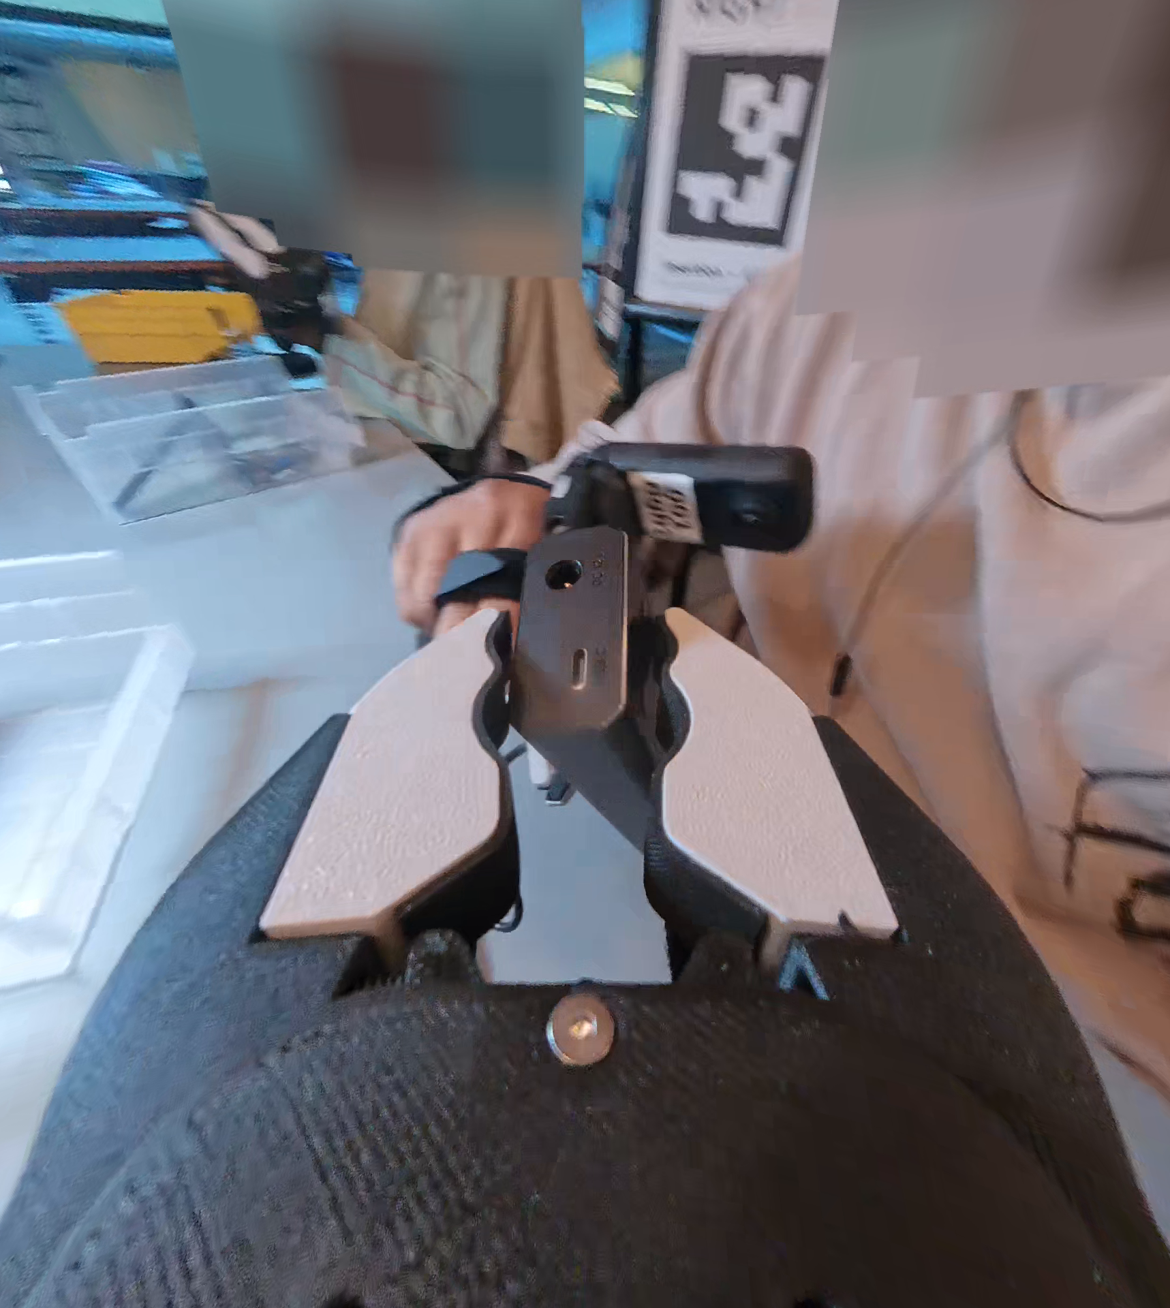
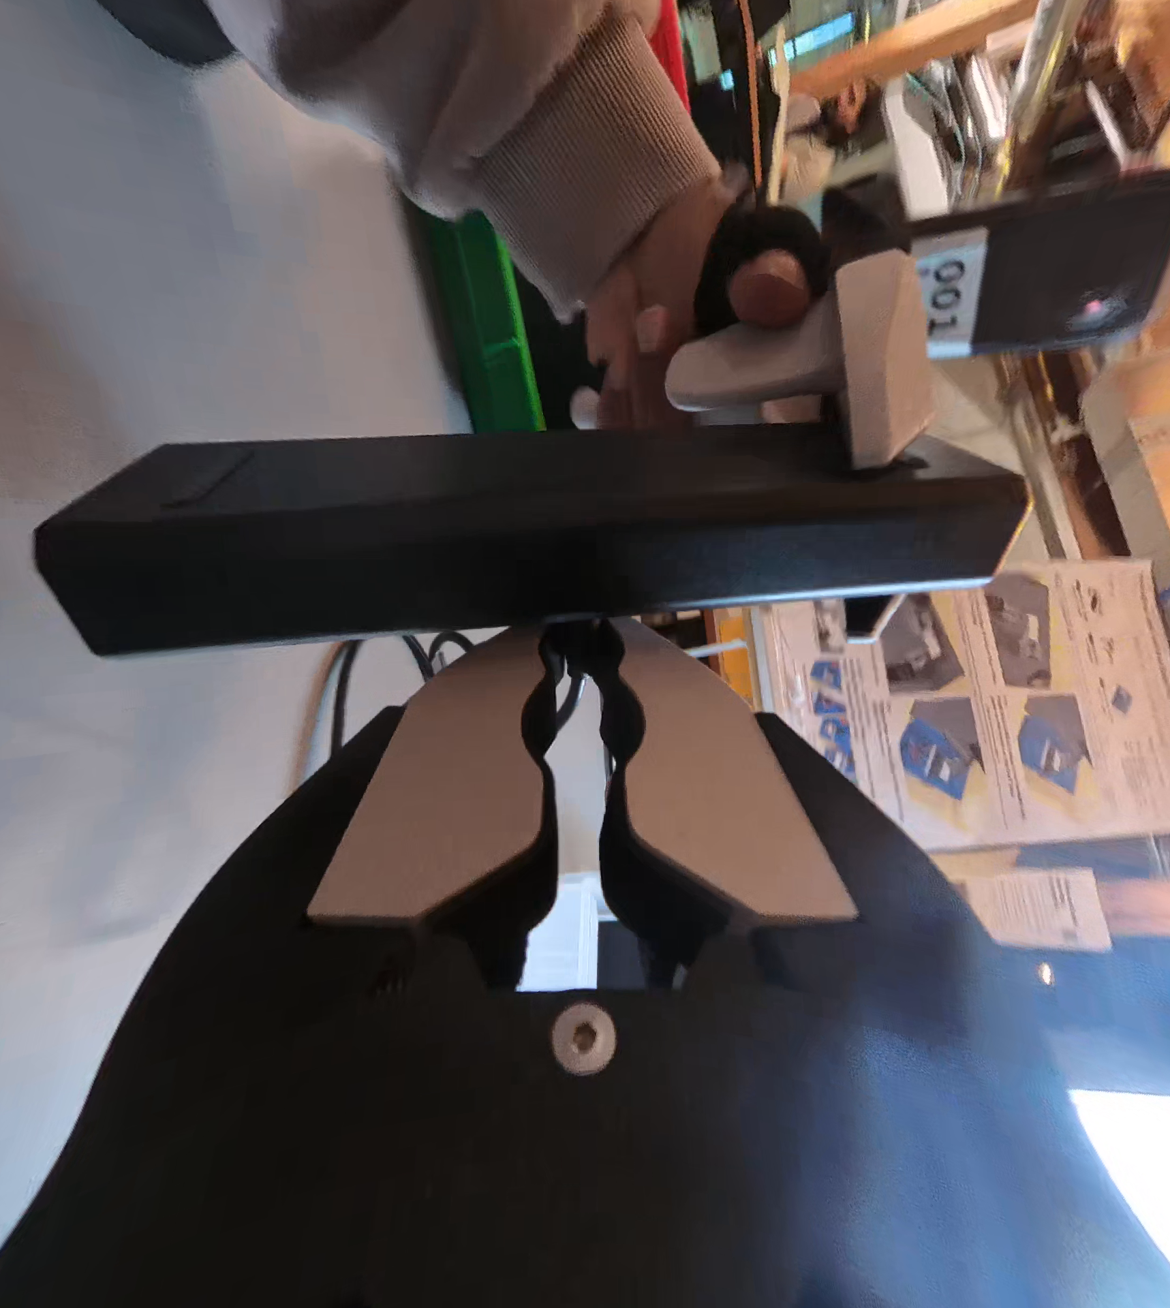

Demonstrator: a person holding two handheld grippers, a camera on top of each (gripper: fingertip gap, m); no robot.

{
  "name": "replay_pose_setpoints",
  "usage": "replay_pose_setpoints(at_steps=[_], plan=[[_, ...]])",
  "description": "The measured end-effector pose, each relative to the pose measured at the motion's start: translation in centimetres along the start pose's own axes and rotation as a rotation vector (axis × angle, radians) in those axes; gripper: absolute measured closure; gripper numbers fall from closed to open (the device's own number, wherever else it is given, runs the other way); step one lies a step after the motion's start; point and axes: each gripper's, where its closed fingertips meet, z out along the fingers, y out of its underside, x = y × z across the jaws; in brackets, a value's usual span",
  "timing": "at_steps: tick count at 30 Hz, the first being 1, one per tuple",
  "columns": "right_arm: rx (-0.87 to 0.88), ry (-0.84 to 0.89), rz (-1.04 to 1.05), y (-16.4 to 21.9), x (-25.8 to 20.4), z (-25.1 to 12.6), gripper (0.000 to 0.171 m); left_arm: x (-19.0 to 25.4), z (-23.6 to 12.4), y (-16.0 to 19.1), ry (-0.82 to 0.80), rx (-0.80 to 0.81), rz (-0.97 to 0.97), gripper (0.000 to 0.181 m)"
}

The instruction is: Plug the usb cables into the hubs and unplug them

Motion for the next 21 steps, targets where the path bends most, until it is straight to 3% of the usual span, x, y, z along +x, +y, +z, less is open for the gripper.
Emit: replay_pose_setpoints(at_steps=[4,8,13,15,21], plan=[[-0.194,0.11,0.089,4.6,2.2,0.2,0.164,-5.6,-1.1,-0.4,-0.332,0.034,-0.155,0.127],[-0.365,0.231,0.174,9.1,4.6,-0.3,0.164,-8.9,-1.7,0.3,-0.623,0.022,-0.245,0.134],[-0.465,0.262,0.153,10.7,5.0,-0.2,0.165,-10.9,1.1,3.2,-0.773,-0.113,-0.215,0.112],[-0.477,0.26,0.143,10.8,4.7,0.0,0.165,-11.7,0.8,4.0,-0.836,-0.17,-0.18,0.118],[-0.46,0.261,0.093,10.2,4.2,0.8,0.164,-12.2,0.7,5.4,-0.788,-0.19,-0.216,0.112]])
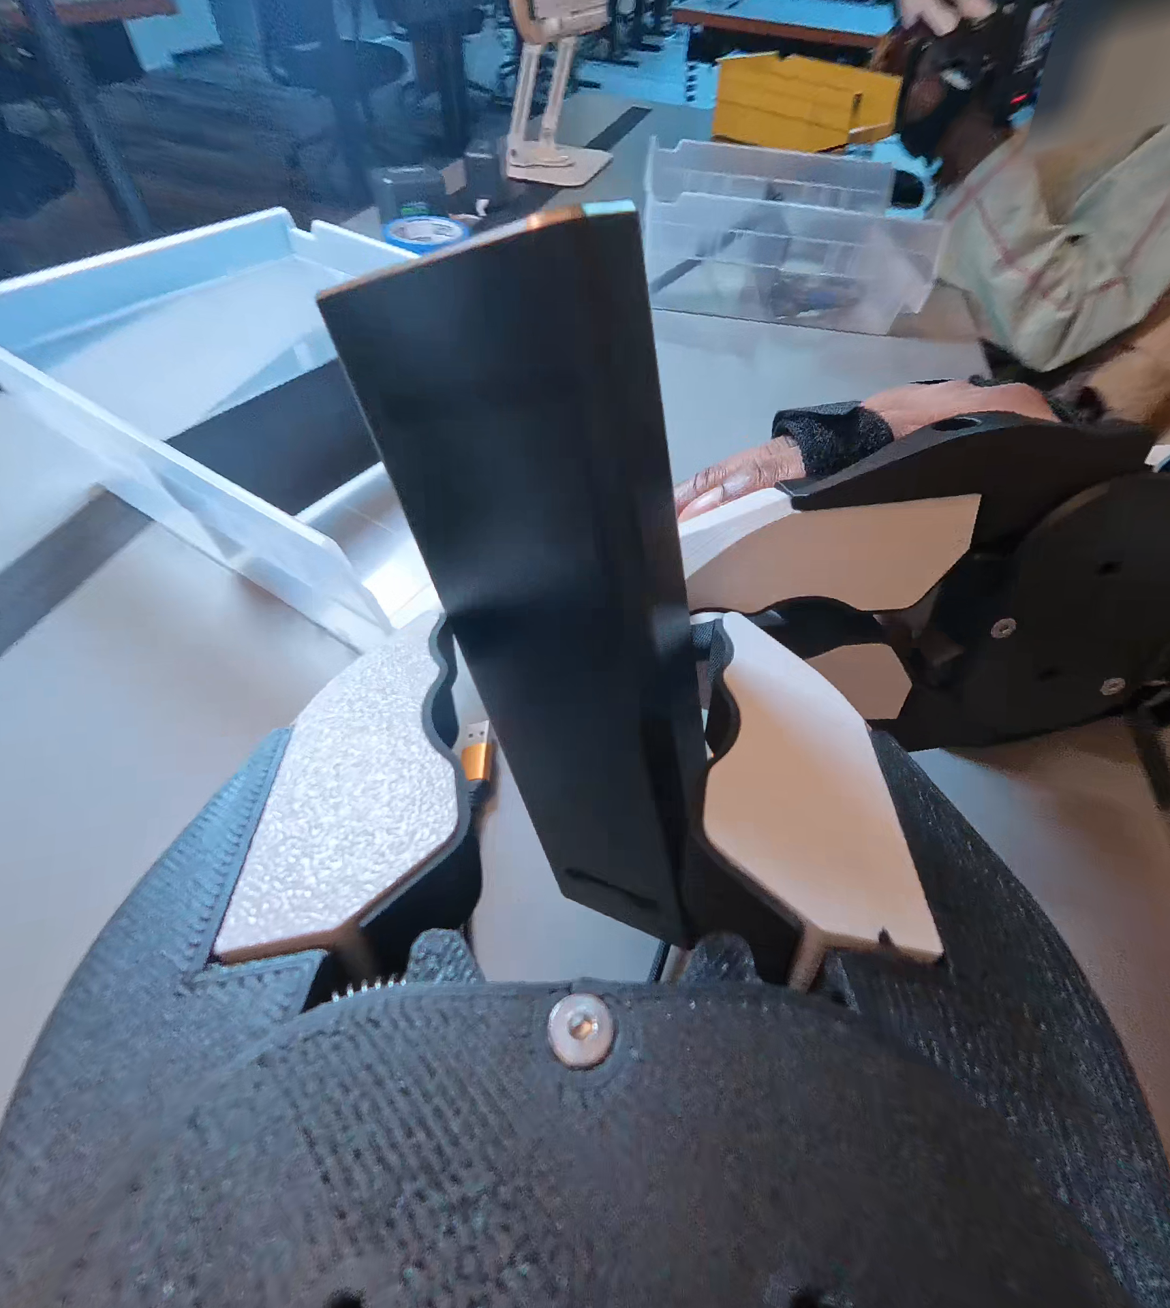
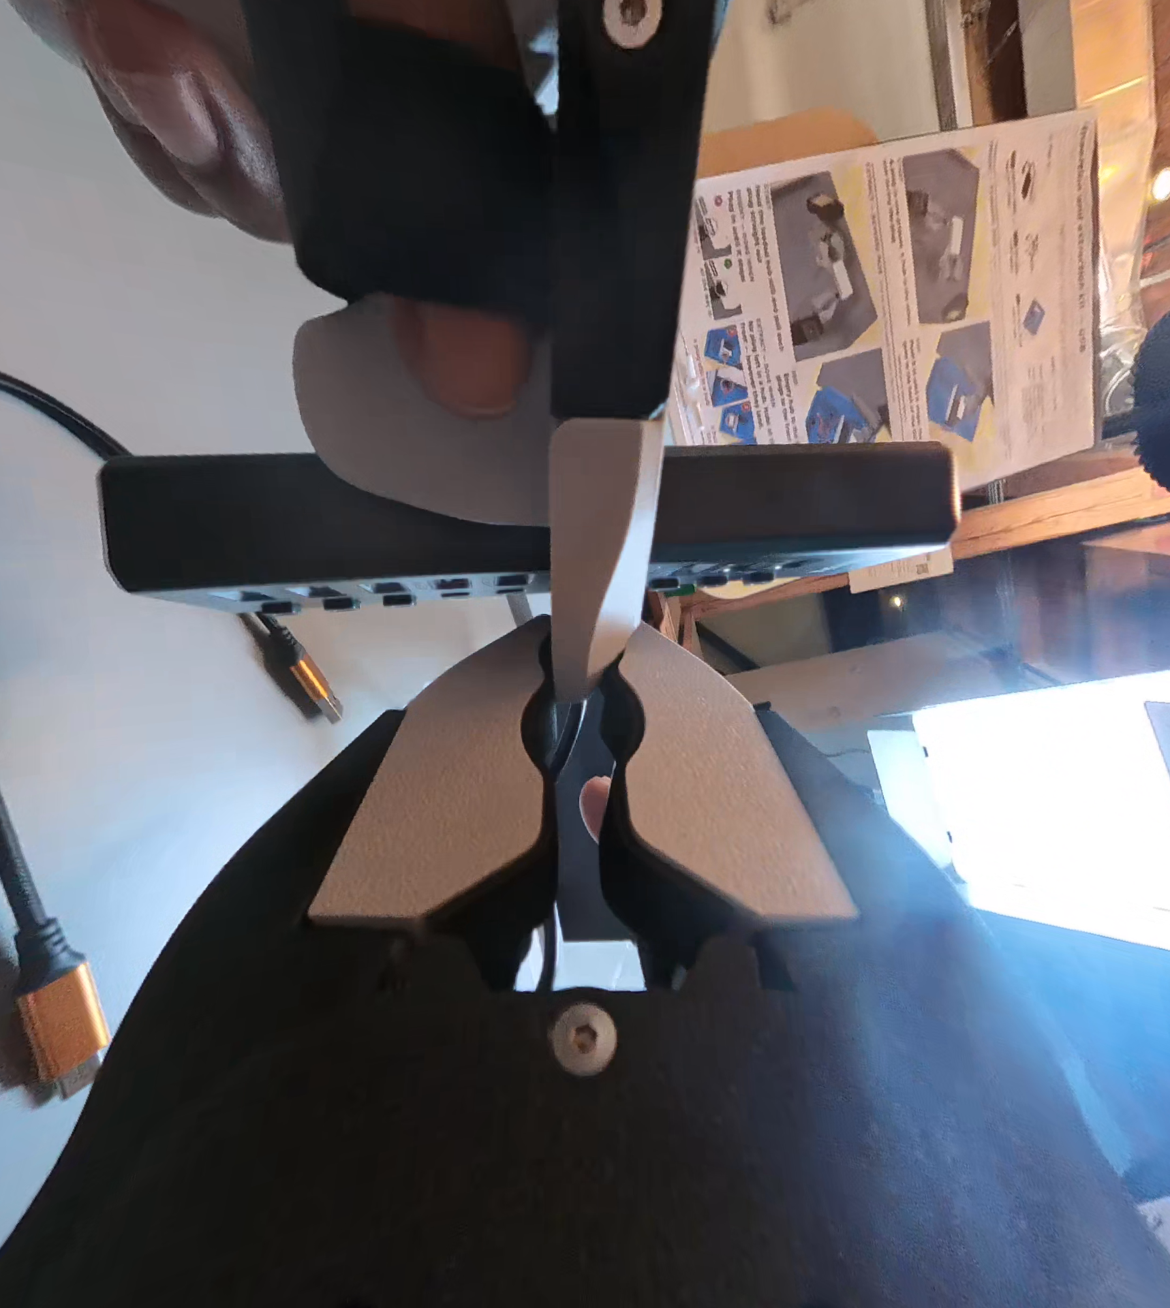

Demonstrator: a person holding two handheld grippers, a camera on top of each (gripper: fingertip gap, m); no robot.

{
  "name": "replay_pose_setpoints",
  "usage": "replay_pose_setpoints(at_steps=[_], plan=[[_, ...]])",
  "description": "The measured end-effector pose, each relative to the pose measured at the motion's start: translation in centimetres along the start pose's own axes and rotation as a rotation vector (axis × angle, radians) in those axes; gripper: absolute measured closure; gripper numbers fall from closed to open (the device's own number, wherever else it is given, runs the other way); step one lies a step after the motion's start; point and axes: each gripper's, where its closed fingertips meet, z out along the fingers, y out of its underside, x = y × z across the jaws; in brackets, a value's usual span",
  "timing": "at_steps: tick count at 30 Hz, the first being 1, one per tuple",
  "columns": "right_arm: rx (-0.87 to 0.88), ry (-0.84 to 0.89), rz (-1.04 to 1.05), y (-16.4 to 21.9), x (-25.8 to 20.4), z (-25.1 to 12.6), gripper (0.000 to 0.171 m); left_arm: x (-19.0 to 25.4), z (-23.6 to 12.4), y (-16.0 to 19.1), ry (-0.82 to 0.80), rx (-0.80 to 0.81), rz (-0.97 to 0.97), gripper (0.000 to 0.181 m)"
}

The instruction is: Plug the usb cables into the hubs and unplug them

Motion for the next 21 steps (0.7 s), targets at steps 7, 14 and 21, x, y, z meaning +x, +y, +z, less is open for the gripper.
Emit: replay_pose_setpoints(at_steps=[7,14,21], plan=[[0.054,-0.026,0.007,-1.3,-0.4,0.0,0.164,-0.1,-1.0,0.3,0.094,0.008,-0.017,0.12],[0.048,-0.039,0.056,-1.0,0.2,0.3,0.164,-0.7,-1.4,-0.6,0.032,-0.001,0.016,0.12],[-0.065,-0.052,0.072,2.8,0.4,0.7,0.165,-2.8,-2.8,-1.3,-0.071,0.029,0.014,0.12]])
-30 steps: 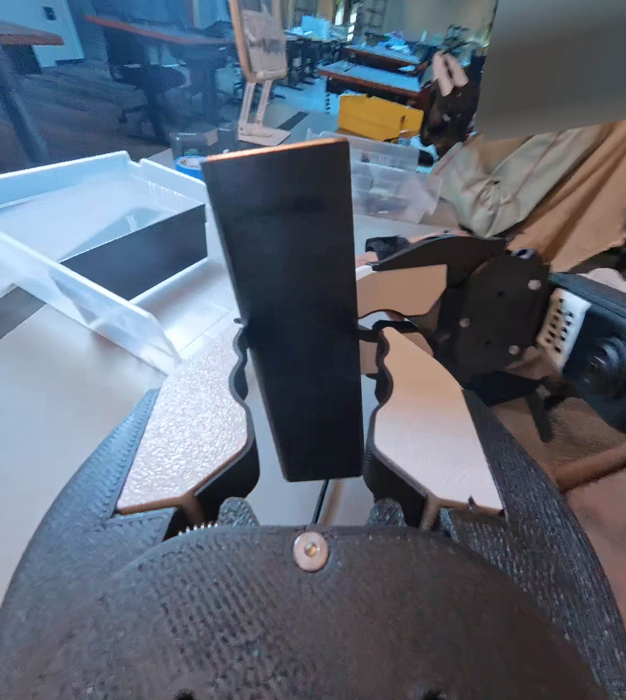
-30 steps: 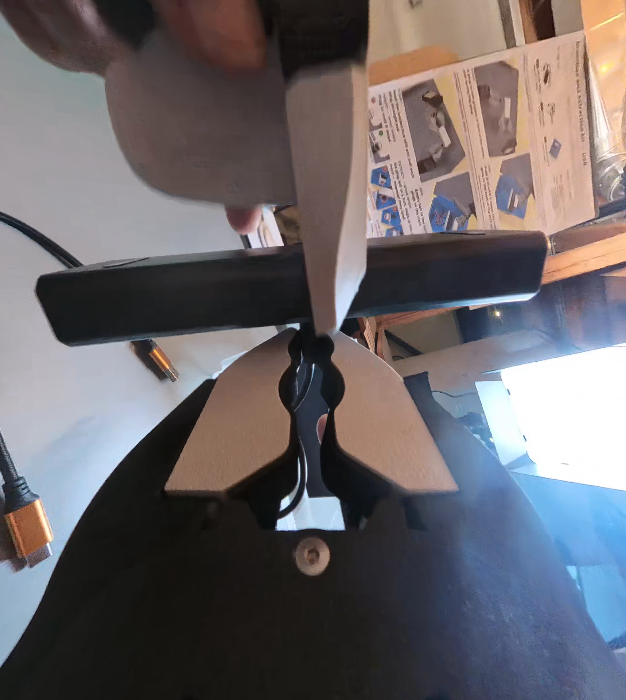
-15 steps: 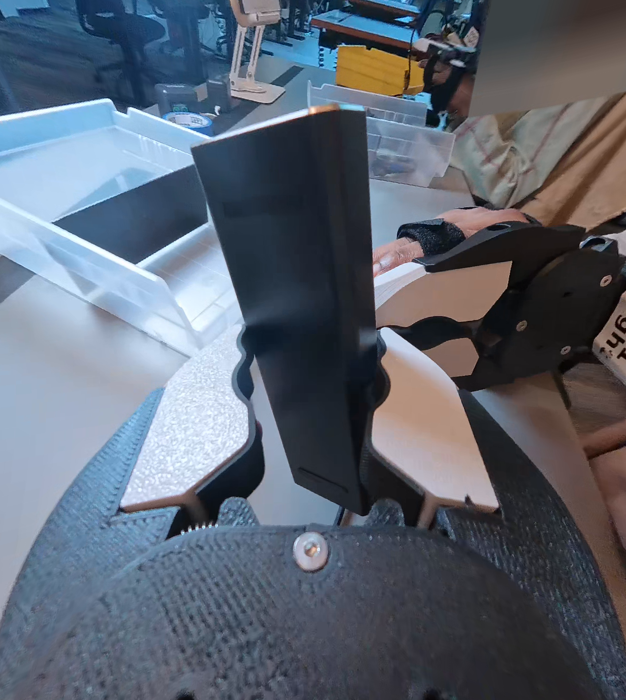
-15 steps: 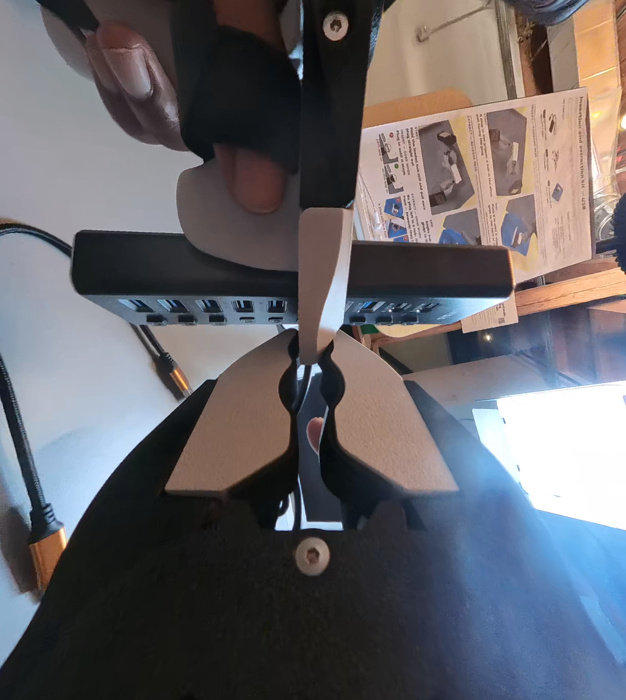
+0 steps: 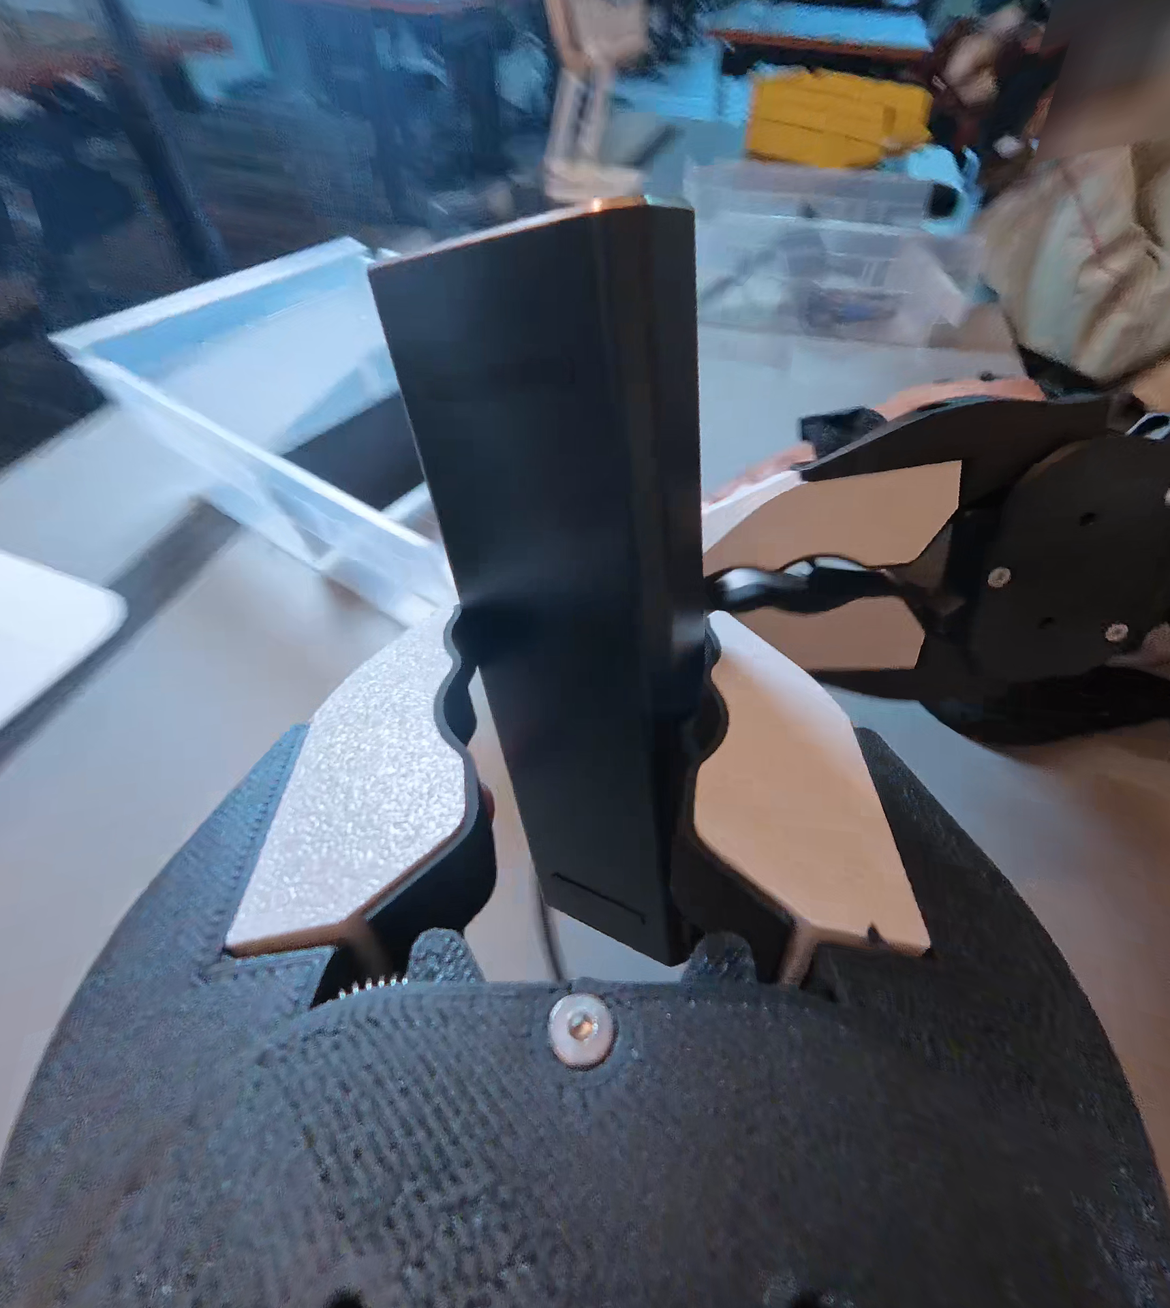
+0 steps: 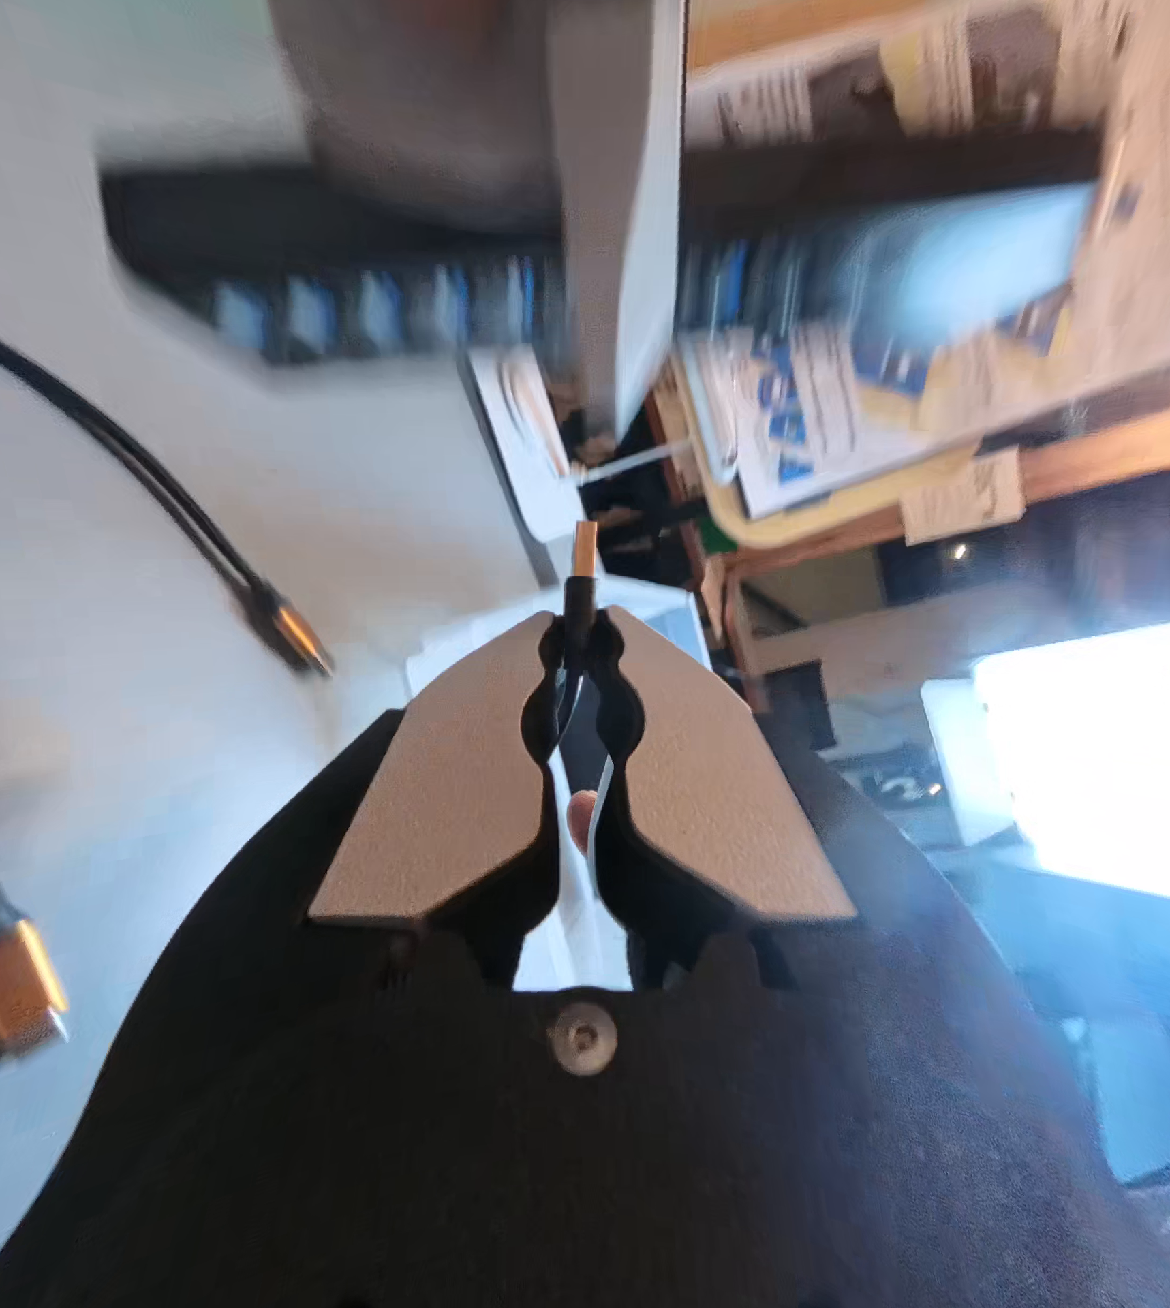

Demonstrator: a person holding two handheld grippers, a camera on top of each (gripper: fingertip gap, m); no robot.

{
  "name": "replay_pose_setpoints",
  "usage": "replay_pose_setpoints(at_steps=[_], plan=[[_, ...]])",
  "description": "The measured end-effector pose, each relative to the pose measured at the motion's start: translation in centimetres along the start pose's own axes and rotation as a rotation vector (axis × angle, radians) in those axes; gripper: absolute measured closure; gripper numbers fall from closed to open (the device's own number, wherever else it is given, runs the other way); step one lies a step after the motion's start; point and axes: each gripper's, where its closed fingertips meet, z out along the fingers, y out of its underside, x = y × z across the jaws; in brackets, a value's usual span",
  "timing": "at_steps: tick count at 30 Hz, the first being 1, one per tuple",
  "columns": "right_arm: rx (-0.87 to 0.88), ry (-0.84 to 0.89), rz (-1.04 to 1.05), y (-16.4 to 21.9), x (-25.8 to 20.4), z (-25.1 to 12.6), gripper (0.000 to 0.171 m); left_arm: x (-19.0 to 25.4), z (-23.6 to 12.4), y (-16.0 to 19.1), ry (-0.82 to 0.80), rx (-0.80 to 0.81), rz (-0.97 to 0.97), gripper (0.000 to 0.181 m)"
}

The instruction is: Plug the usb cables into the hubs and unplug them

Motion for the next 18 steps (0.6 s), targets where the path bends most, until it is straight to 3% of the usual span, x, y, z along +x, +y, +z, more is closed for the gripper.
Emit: replay_pose_setpoints(at_steps=[2,6,10,14,18], plan=[[-0.005,0.008,0.062,2.6,1.0,-0.7,0.165,-3.1,-3.5,-1.5,-0.037,0.079,-0.057,0.12],[0.115,0.049,0.224,-0.1,5.6,-2.2,0.165,-4.7,-7.2,-3.1,-0.084,0.129,-0.02,0.12],[0.176,-0.064,0.342,-0.5,9.5,-1.0,0.164,-3.7,-9.5,-5.1,-0.105,0.182,0.048,0.12],[0.111,-0.227,0.444,2.1,11.3,3.2,0.164,-2.1,-10.9,-3.4,-0.097,0.174,0.063,0.12],[-0.179,-0.411,0.414,8.7,8.1,7.9,0.164,-0.5,-12.6,-0.4,-0.096,0.205,0.047,0.12]])
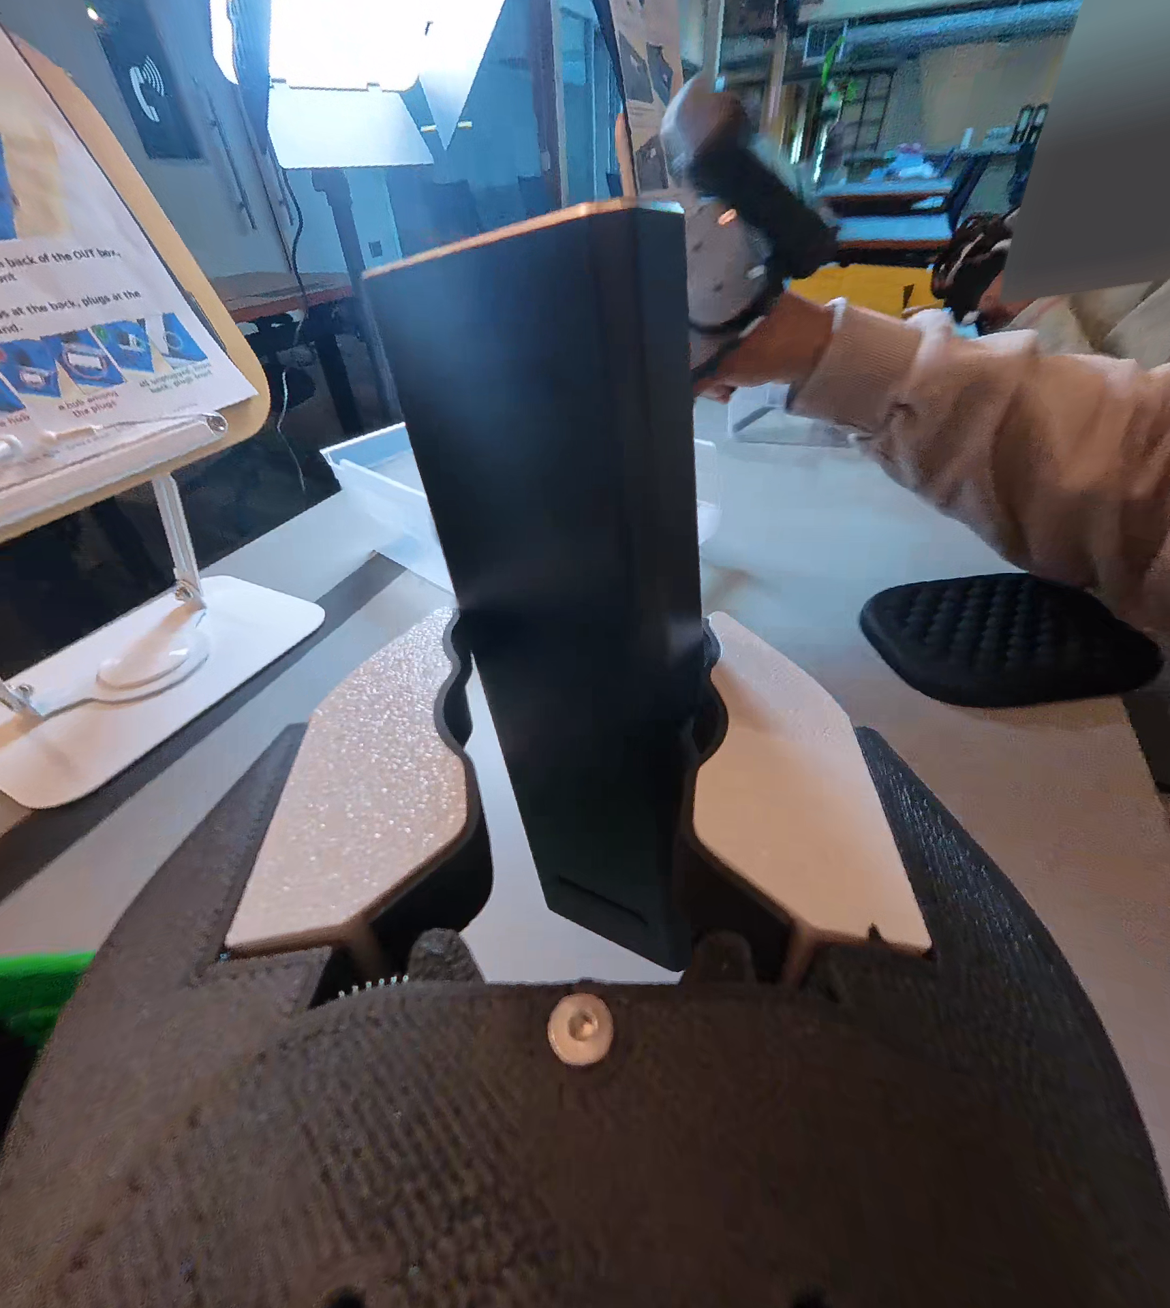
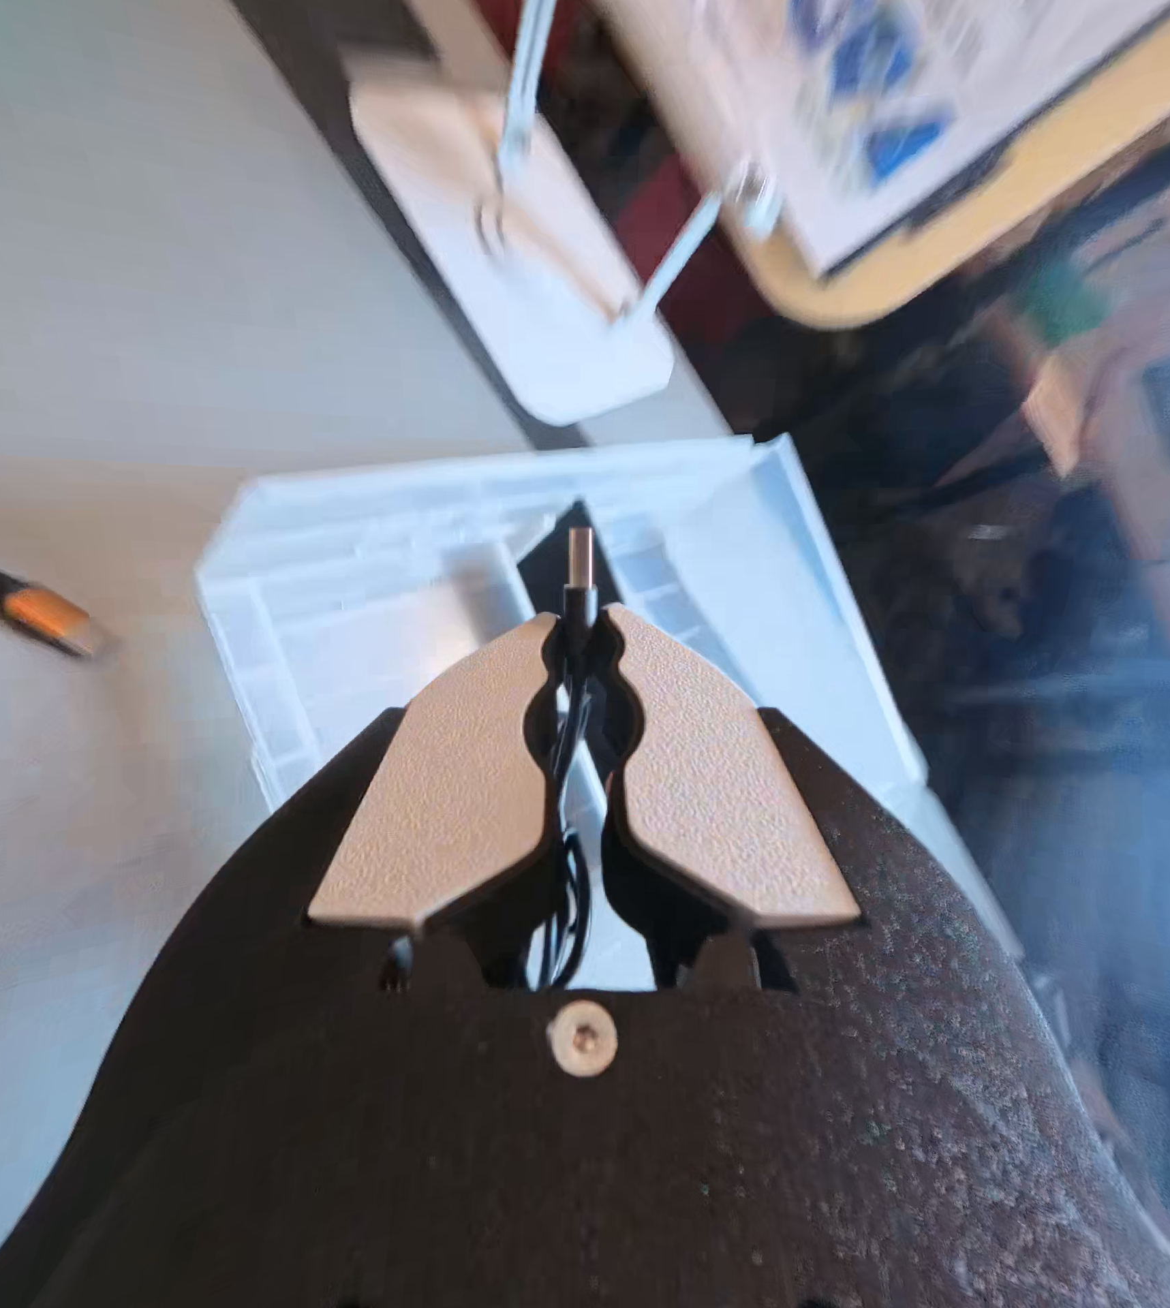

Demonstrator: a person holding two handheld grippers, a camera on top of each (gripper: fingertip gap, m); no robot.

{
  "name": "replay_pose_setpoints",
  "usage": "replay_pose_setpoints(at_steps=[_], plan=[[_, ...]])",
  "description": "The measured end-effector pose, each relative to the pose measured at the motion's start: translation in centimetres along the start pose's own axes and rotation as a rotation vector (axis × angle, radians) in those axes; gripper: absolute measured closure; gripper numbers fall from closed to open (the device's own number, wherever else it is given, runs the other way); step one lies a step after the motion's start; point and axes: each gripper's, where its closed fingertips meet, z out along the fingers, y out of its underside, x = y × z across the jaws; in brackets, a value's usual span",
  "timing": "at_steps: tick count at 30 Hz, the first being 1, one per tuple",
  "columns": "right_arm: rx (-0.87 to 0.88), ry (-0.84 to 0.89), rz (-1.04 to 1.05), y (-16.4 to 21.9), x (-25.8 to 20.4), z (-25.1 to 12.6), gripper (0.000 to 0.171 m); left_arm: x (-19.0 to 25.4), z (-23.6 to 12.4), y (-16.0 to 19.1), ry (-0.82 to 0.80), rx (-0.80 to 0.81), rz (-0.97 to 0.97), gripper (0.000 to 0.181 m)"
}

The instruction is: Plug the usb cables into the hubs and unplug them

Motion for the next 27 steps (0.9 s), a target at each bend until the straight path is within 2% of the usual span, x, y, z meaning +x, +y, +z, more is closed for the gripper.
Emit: replay_pose_setpoints(at_steps=[1,2,3,5,8,10,12,14,16,19,23,25,27], plan=[[-0.056,-0.023,0.026,1.2,-0.1,1.0,0.158,0.4,-0.7,0.4,0.009,0.022,-0.031,0.12],[-0.073,-0.058,0.051,1.7,-0.6,1.4,0.143,0.6,-1.3,0.8,0.017,0.042,-0.067,0.12],[-0.06,-0.092,0.086,1.4,-1.1,1.4,0.127,0.8,-1.8,1.0,0.02,0.06,-0.098,0.119],[0.047,-0.104,0.143,-0.7,-1.2,0.3,0.115,0.9,-2.8,1.4,0.016,0.09,-0.122,0.119],[0.173,-0.196,0.157,-4.1,-3.6,-2.7,0.119,0.4,-3.6,2.3,-0.012,0.099,-0.101,0.119],[0.137,-0.387,0.061,-4.3,-8.9,-4.0,0.122,0.1,-3.7,2.9,-0.021,0.098,-0.116,0.12],[0.022,-0.598,-0.076,-2.4,-15.3,-4.8,0.123,0.0,-3.6,3.4,-0.014,0.098,-0.134,0.122],[-0.097,-0.73,-0.208,0.3,-20.6,-4.8,0.123,0.0,-3.4,4.0,-0.007,0.084,-0.135,0.122],[-0.222,-0.813,-0.281,2.9,-24.0,-4.7,0.123,0.4,-3.3,4.1,0.002,0.08,-0.148,0.122],[-0.333,-0.82,-0.337,5.4,-25.2,-3.9,0.135,1.0,-3.4,3.6,0.012,0.107,-0.145,0.122],[-0.322,-0.861,-0.315,5.5,-25.3,-3.9,0.168,1.5,-3.6,3.0,0.034,0.135,-0.127,0.122],[-0.281,-0.888,-0.347,5.0,-25.3,-4.8,0.168,1.6,-3.6,3.0,0.034,0.134,-0.123,0.122],[-0.203,-0.853,-0.344,3.0,-23.7,-5.9,0.168,1.4,-3.5,3.3,0.024,0.131,-0.119,0.122]])
